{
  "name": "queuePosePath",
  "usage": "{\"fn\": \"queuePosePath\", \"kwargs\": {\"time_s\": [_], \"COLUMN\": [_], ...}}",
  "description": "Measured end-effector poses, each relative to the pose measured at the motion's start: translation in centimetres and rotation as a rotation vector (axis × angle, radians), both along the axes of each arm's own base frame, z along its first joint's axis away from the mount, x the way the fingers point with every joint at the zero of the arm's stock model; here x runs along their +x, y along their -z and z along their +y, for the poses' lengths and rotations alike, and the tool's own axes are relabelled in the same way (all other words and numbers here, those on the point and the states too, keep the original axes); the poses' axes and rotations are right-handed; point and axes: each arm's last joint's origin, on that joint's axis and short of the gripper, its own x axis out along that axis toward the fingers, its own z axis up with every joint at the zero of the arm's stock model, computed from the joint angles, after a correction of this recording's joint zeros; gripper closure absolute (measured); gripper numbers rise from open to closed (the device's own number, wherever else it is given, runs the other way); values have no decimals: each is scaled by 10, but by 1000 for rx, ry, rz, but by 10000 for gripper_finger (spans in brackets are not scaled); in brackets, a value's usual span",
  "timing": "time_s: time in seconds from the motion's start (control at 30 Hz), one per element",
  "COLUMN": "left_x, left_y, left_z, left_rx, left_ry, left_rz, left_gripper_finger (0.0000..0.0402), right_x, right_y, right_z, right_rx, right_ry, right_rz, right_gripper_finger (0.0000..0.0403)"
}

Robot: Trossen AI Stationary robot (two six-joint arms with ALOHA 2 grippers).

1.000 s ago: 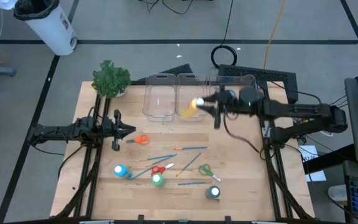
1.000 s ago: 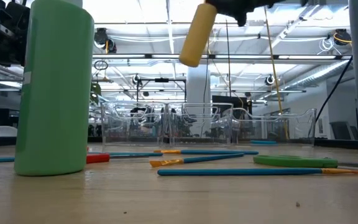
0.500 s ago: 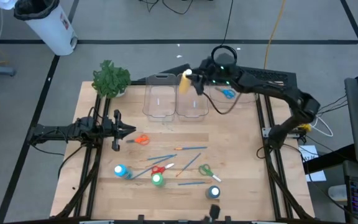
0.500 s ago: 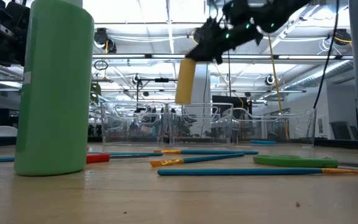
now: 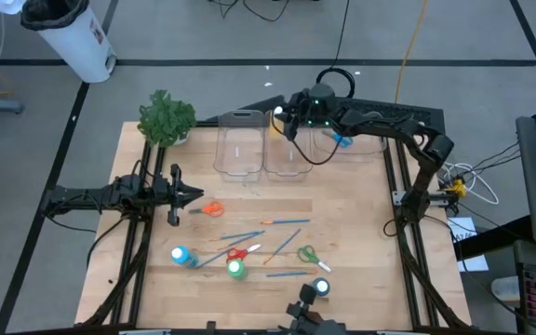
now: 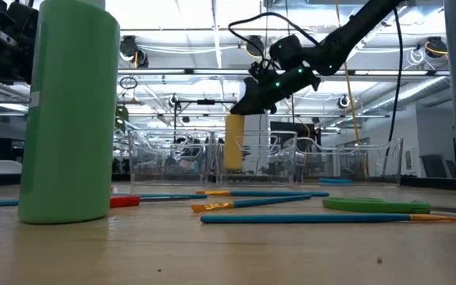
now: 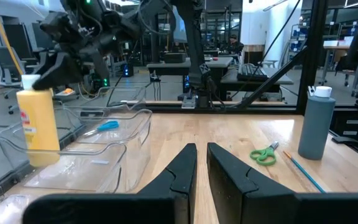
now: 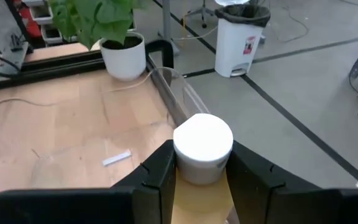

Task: Pick & Place Paint Supplies
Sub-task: Put the yellow paint bottle into the middle transparent bin

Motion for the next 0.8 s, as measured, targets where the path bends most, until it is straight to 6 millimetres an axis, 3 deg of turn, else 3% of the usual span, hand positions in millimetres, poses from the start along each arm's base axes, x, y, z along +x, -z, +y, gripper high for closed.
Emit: {"fn": "queuePosePath", "kwargs": {"time_s": [0.23,0.43,0.8], "left_x": [0,0,0], "left_y": [0,0,0], "left_z": [0,0,0], "left_rx": [0,0,0], "left_ry": [0,0,0], "left_rz": [0,0,0], "left_gripper_finger": [355,355,355], "right_x": [3,4,7], "right_y": [15,14,14], "right_z": [-5,-4,0], "right_rx": [-1,-39,-46], "right_ry": [45,32,15], "right_rz": [40,49,55], "right_gripper_finger": [299,297,203]}}
